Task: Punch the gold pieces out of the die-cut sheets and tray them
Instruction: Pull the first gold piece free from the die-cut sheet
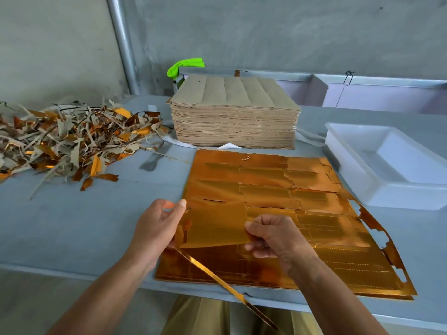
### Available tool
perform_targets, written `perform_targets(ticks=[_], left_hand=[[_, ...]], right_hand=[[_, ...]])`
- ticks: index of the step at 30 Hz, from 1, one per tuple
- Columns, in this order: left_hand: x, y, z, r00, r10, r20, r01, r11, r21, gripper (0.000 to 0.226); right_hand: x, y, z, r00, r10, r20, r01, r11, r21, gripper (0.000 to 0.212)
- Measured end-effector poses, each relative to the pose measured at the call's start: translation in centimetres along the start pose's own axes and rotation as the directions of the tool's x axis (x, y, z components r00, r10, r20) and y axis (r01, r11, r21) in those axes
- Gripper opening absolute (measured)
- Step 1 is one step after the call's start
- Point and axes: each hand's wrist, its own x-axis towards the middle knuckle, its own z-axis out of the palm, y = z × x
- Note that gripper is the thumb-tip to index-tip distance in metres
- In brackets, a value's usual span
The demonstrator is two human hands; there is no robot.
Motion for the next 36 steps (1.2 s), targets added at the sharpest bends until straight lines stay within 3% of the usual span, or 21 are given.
perform_targets(ticks=[3,5,7,12,17,30,36], left_hand=[[0.1,0.2,0.2,0.986,-0.14,0.095,0.155,0.972,-0.176,0.022],[0.1,0.3,0.0,0.978,-0.169,0.126,0.194,0.954,-0.229,0.016],[0.2,0.2,0.0,0.976,-0.164,0.147,0.197,0.947,-0.253,0.024],[0.1,-0.3,0.0,0.974,-0.136,0.182,0.178,0.955,-0.238,0.041],[0.6,-0.3,0.0,0.966,-0.147,0.214,0.206,0.934,-0.29,0.017],[0.7,-0.6,0.8,0.965,-0.123,0.232,0.173,0.962,-0.213,0.031],[1.0,-0.7,0.9,0.955,-0.173,0.239,0.236,0.935,-0.264,0.003]], right_hand=[[0.1,0.0,-0.1,1.0,-0.014,-0.011,0.014,1.0,-0.022,0.011],[0.0,0.0,-0.3,1.0,-0.022,-0.017,0.022,0.999,-0.026,0.011],[-0.1,0.2,-0.4,0.999,-0.034,-0.019,0.033,0.999,-0.034,0.011],[-0.4,0.8,-0.5,0.997,-0.079,0.001,0.078,0.993,-0.093,0.013],[-0.4,0.9,-0.8,0.995,-0.075,0.068,0.081,0.992,-0.099,0.014],[-0.4,1.1,-0.6,0.986,-0.139,0.089,0.151,0.978,-0.146,0.025],[-0.4,1.0,-0.3,0.972,-0.218,0.088,0.23,0.96,-0.162,0.021]])
